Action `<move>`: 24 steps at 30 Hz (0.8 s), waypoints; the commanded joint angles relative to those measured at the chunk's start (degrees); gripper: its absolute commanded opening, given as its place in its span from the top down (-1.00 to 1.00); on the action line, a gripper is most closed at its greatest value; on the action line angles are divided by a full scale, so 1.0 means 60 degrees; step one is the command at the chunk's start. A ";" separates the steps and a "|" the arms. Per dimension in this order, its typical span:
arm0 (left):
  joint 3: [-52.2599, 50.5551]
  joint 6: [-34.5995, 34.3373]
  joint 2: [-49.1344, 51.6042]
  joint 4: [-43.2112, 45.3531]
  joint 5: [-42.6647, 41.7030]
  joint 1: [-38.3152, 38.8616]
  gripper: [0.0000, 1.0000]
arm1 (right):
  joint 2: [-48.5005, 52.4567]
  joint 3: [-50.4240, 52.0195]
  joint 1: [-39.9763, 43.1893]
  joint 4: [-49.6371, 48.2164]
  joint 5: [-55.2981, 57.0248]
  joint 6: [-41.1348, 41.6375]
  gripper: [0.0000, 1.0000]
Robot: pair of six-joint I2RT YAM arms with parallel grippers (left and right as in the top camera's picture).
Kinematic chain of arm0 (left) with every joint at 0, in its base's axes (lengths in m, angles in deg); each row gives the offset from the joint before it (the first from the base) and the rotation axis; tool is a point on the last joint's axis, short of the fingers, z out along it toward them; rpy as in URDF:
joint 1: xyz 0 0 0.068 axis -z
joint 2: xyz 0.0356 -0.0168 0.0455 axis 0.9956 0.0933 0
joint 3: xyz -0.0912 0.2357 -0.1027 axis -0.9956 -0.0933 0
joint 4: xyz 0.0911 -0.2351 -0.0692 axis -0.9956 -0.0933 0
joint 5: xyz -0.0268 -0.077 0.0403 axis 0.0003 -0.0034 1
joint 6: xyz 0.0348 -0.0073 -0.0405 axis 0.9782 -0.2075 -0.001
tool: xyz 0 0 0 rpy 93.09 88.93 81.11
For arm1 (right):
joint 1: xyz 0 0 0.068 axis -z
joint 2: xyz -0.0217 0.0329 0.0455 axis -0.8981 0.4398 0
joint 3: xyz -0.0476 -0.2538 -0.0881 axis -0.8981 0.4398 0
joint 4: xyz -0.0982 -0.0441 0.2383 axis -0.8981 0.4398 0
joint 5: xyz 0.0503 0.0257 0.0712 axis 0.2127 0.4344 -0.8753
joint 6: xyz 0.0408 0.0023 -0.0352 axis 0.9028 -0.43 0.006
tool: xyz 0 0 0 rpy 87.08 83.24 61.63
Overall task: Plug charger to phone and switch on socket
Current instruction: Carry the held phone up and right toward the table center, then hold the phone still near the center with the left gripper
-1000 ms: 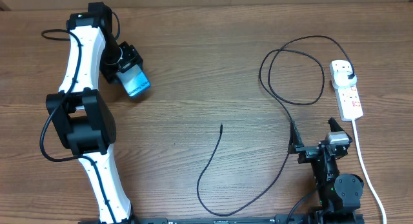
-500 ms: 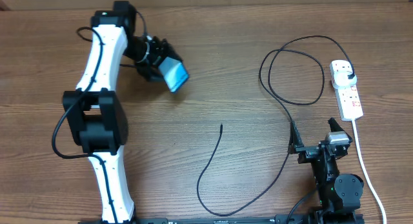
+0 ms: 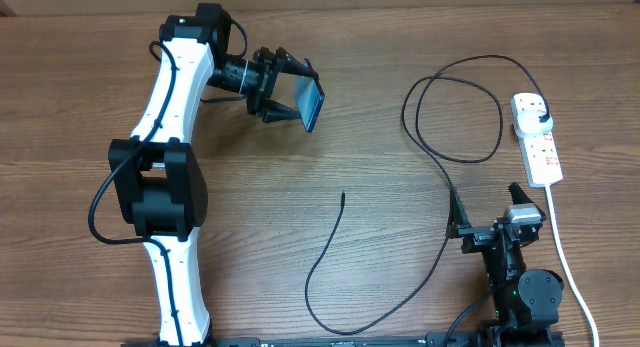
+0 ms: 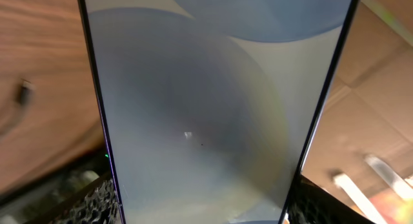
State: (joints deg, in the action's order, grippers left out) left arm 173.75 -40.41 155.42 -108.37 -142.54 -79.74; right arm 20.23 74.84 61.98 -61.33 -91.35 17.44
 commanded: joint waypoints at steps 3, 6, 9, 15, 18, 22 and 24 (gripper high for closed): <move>0.0291 -0.0127 0.0007 -0.0073 -0.1956 -0.0004 0.92 | -0.0095 0.0098 -0.0044 -0.0051 0.0124 -0.0044 -1.00; 0.0291 -0.0127 0.0007 -0.0073 -0.2422 0.0011 0.92 | -0.0095 0.0098 -0.0044 -0.0051 0.0124 -0.0044 -1.00; 0.0291 -0.0127 0.0007 -0.0073 -0.2779 0.0007 0.92 | -0.0095 0.0098 -0.0044 -0.0051 0.0124 -0.0044 -1.00; 0.0291 -0.0124 0.0007 -0.0073 -0.2794 0.0007 0.92 | -0.0095 0.0098 -0.0044 -0.0051 0.0124 -0.0044 -1.00; 0.0291 -0.0120 0.0007 -0.0073 -0.2794 0.0007 0.92 | -0.0095 0.0098 -0.0044 -0.0051 0.0124 -0.0044 -1.00; 0.0291 -0.0120 0.0007 -0.0073 -0.2790 0.0007 0.92 | -0.0095 0.0098 -0.0044 -0.0051 0.0124 -0.0044 -1.00; 0.0291 -0.0120 0.0007 -0.0073 -0.2790 0.0007 0.92 | -0.0095 0.0098 -0.0044 -0.0051 0.0124 -0.0044 -1.00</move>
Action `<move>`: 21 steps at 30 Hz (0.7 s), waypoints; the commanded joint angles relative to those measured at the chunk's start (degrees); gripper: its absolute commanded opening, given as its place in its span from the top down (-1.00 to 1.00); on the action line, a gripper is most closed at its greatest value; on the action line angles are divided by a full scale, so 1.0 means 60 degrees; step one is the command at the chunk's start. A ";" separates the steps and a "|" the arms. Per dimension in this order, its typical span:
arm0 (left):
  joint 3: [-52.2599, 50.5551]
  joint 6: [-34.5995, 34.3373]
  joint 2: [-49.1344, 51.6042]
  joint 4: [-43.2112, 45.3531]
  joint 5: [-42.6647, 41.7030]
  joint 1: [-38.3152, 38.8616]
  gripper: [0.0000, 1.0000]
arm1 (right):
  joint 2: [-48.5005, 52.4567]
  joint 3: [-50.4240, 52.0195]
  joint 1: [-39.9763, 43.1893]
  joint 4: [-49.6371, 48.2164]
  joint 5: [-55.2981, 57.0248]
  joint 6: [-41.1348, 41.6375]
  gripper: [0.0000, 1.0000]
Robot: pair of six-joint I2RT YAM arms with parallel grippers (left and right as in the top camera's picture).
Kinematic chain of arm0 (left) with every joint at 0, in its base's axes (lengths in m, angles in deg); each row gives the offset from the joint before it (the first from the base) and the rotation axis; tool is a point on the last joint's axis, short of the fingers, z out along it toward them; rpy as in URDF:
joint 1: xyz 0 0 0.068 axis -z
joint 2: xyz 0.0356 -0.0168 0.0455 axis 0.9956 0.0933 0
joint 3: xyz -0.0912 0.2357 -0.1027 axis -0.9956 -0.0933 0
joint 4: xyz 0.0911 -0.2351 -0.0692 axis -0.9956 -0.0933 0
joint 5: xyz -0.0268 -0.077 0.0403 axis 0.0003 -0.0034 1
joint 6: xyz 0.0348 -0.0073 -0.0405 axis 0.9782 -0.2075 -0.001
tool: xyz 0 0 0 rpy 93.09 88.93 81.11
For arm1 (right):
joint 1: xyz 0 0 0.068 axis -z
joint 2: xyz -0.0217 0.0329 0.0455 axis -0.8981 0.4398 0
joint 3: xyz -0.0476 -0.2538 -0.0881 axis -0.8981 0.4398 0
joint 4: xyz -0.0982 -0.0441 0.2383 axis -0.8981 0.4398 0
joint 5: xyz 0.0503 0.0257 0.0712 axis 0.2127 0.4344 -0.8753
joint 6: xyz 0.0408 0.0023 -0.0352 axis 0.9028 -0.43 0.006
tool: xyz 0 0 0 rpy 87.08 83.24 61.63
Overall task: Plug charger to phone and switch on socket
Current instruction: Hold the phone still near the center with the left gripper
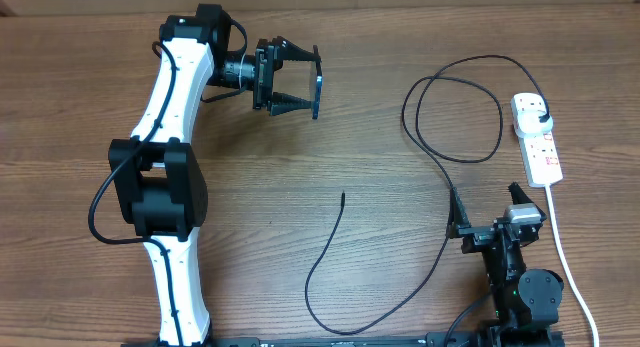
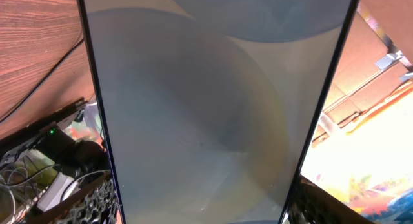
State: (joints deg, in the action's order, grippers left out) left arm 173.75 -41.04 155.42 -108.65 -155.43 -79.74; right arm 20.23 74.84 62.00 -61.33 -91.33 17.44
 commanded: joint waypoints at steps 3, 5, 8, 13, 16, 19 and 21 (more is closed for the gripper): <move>0.0291 -0.0011 0.0007 -0.0025 -0.0634 0.0007 0.92 | -0.0095 0.0098 -0.0047 -0.0051 0.0120 -0.0044 -1.00; 0.0291 -0.0011 0.0007 -0.0025 -0.0612 0.0007 0.91 | -0.0095 0.0098 -0.0047 -0.0051 0.0120 -0.0044 -1.00; 0.0291 -0.0015 0.0007 -0.0025 -0.0612 0.0007 0.91 | -0.0095 0.0098 -0.0047 -0.0051 0.0120 -0.0044 -1.00; 0.0291 -0.0025 0.0007 -0.0029 -0.0623 0.0007 0.92 | -0.0095 0.0098 -0.0047 -0.0051 0.0120 -0.0044 -1.00; 0.0291 -0.0149 0.0007 -0.0058 -0.0725 0.0007 0.91 | -0.0095 0.0098 -0.0047 -0.0051 0.0120 -0.0044 -0.99; 0.0291 -0.0517 0.0007 -0.0098 -0.0725 0.0007 0.91 | -0.0095 0.0098 -0.0047 -0.0051 0.0120 -0.0044 -1.00; 0.0291 -0.0729 0.0007 -0.0098 -0.0729 0.0007 0.91 | -0.0095 0.0098 -0.0047 -0.0051 0.0120 -0.0044 -0.99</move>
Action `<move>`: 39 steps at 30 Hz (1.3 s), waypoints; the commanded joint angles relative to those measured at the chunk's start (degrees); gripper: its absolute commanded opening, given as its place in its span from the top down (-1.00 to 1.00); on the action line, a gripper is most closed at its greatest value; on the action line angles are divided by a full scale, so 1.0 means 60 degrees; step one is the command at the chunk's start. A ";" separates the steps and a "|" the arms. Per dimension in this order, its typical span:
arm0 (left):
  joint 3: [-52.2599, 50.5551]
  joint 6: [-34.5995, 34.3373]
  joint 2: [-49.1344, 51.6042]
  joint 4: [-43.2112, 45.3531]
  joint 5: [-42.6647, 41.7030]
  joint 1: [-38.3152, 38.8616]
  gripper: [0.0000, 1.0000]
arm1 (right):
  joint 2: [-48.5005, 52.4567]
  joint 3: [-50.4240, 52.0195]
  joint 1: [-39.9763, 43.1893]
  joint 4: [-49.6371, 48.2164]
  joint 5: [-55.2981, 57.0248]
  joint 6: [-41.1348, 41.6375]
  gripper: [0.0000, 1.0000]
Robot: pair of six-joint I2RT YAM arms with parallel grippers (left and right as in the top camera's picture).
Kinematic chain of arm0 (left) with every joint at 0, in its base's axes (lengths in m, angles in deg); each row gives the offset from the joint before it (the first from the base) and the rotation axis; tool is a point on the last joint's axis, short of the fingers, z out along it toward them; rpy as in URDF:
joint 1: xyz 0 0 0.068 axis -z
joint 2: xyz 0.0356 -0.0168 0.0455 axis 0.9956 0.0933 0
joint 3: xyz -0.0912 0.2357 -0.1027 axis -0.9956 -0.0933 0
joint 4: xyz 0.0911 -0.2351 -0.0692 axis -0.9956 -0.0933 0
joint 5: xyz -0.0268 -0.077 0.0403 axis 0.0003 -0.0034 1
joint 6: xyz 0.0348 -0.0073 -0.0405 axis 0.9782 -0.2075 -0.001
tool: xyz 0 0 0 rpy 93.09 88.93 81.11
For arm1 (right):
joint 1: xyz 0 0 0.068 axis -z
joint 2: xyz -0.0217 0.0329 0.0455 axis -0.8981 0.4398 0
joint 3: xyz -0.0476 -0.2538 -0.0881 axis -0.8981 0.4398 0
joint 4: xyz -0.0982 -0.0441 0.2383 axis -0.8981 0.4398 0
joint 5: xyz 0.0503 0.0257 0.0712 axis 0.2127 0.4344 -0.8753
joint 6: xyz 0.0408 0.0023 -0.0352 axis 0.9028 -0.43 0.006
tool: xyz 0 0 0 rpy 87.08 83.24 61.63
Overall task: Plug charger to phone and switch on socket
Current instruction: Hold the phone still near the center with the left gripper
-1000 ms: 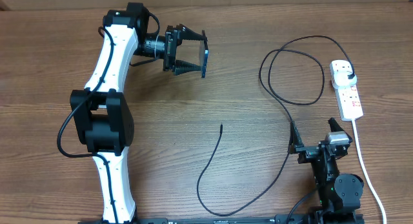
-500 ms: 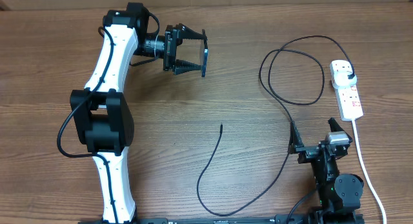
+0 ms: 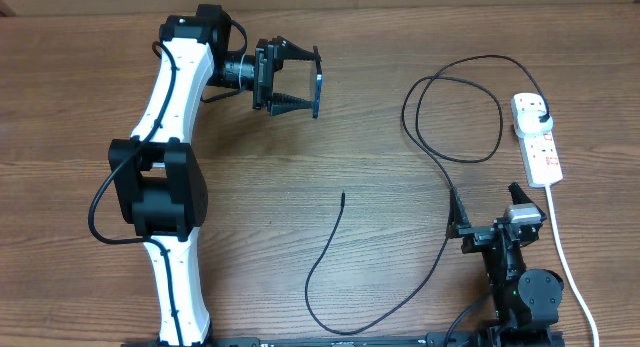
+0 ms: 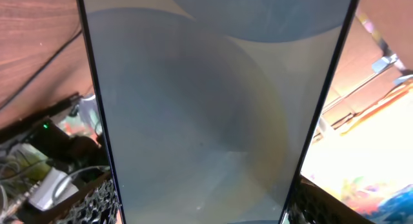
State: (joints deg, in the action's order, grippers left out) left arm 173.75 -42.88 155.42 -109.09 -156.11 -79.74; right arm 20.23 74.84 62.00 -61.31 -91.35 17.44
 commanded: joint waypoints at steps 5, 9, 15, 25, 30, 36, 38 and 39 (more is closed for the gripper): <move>0.0291 -0.0576 0.0007 -0.0022 -0.0860 0.0007 0.91 | -0.0095 0.0098 -0.0047 -0.0055 0.0124 -0.0044 -1.00; 0.0291 -0.0568 0.0007 -0.0018 -0.0841 0.0007 0.92 | -0.0095 0.0098 -0.0047 -0.0055 0.0124 -0.0044 -1.00; 0.0291 -0.0539 0.0007 -0.0018 -0.0780 0.0007 0.92 | -0.0095 0.0098 -0.0047 -0.0055 0.0124 -0.0044 -1.00; 0.0291 -0.0535 0.0007 -0.0018 -0.0776 0.0007 0.92 | -0.0095 0.0098 -0.0047 -0.0055 0.0124 -0.0044 -1.00; 0.0291 -0.0532 0.0007 -0.0018 -0.0776 0.0007 0.92 | -0.0095 0.0098 -0.0047 -0.0055 0.0124 -0.0044 -0.99; 0.0291 -0.0503 0.0007 -0.0018 -0.0772 0.0007 0.91 | -0.0095 0.0098 -0.0047 -0.0055 0.0124 -0.0044 -1.00; 0.0291 -0.0503 0.0007 -0.0018 -0.0754 0.0007 0.91 | -0.0095 0.0098 -0.0047 -0.0055 0.0124 -0.0044 -1.00; 0.0291 -0.0503 0.0007 -0.0018 -0.0747 0.0007 0.92 | -0.0095 0.0098 -0.0047 -0.0055 0.0124 -0.0044 -1.00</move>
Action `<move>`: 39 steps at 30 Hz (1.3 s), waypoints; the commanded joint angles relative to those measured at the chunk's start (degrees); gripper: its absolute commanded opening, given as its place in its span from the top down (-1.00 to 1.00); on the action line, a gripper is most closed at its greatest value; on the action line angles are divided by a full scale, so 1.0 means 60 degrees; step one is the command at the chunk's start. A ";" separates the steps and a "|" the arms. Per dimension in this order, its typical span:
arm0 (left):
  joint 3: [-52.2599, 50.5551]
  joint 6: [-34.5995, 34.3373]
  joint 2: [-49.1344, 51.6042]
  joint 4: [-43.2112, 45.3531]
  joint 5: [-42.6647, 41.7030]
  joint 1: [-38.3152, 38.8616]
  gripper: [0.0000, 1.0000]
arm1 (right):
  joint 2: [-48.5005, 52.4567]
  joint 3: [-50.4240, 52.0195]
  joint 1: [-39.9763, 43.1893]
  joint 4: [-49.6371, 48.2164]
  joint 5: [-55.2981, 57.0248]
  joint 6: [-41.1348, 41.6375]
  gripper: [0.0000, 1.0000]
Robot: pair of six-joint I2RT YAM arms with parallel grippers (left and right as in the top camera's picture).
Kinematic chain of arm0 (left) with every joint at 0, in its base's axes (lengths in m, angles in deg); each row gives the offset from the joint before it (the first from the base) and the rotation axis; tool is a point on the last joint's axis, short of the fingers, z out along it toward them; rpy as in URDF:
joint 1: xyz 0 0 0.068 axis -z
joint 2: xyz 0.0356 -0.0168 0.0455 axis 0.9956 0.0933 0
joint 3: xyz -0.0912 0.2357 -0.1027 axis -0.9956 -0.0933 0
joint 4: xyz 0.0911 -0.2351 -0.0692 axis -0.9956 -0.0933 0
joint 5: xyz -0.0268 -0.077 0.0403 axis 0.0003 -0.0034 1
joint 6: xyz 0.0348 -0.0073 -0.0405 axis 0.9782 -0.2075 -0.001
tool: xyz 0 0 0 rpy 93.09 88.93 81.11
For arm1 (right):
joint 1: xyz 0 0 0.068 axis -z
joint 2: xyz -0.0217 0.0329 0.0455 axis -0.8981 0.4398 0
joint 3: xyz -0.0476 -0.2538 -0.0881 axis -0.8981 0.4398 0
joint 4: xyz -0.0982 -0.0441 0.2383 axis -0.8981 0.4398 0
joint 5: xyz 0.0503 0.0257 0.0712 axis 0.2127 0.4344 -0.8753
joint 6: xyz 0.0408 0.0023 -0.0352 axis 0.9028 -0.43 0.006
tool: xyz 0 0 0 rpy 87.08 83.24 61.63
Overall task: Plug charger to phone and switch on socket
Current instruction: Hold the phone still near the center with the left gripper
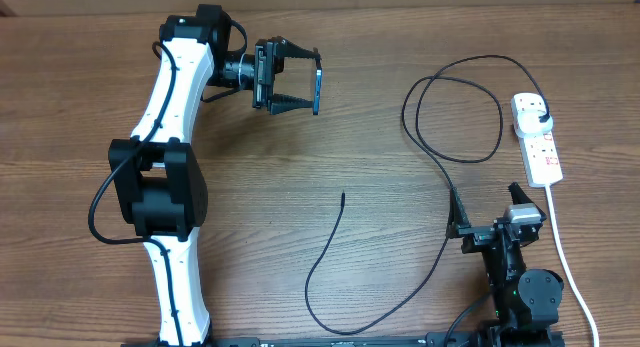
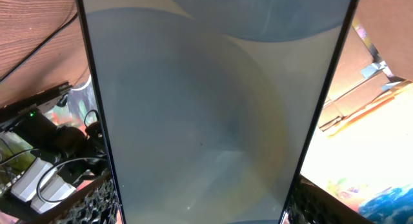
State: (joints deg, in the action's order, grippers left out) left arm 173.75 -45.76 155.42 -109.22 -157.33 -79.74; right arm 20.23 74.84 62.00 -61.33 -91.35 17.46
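My left gripper (image 1: 314, 79) is shut on the phone (image 1: 317, 90), held edge-on above the far left part of the table. In the left wrist view the phone's grey screen (image 2: 206, 108) fills the frame between my two fingers. The black charger cable (image 1: 440, 167) loops across the table; its free end (image 1: 343, 195) lies near the middle, apart from the phone. Its plug sits in the white power strip (image 1: 538, 139) at the far right. My right gripper (image 1: 490, 209) rests near the front right edge; whether it is open or shut cannot be told.
The power strip's white lead (image 1: 568, 257) runs toward the front right corner. The cable's long lower loop (image 1: 380, 312) lies near the front edge. A brown wooden table (image 1: 120, 267) carries everything.
The phone is turned very slightly further in my left gripper; the wrist view's background has shifted a little. Cable, power strip and right arm are unchanged.
At first my left gripper held the phone tilted, its blue screen face showing from overhead. Later the phone was edge-on and a little higher toward the far side. It has stayed so since, with only small wrist shifts.
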 commanded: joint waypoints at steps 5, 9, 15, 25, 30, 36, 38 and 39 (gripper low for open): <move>0.0291 -0.0022 0.0007 0.0004 -0.0543 0.0007 0.92 | -0.0095 0.0098 -0.0047 -0.0051 0.0124 -0.0047 -1.00; 0.0291 -0.0022 0.0007 0.0004 -0.0543 0.0007 0.92 | -0.0095 0.0098 -0.0047 -0.0051 0.0124 -0.0047 -1.00; 0.0291 0.0018 0.0007 0.0004 -0.0535 0.0011 0.92 | -0.0095 0.0098 -0.0047 -0.0051 0.0124 -0.0047 -1.00; 0.0291 0.0018 0.0007 0.0004 -0.0251 0.0015 0.92 | -0.0095 0.0098 -0.0047 -0.0051 0.0124 -0.0047 -1.00; 0.0291 0.0018 0.0007 0.0007 0.0372 0.0025 0.92 | -0.0095 0.0098 -0.0047 -0.0051 0.0124 -0.0047 -1.00; 0.0291 0.0025 0.0007 0.0007 0.1049 0.0029 0.92 | -0.0095 0.0098 -0.0047 -0.0051 0.0120 -0.0047 -1.00; 0.0291 0.0062 0.0007 0.0011 0.1198 0.0029 0.92 | -0.0095 0.0098 -0.0047 -0.0051 0.0124 -0.0047 -1.00; 0.0291 0.0171 0.0007 0.0011 0.1253 0.0029 0.91 | -0.0095 0.0098 -0.0047 -0.0051 0.0124 -0.0044 -1.00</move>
State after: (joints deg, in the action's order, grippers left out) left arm 173.75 -45.74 155.42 -109.20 -150.19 -79.74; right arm 20.23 74.84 62.00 -61.31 -91.33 17.44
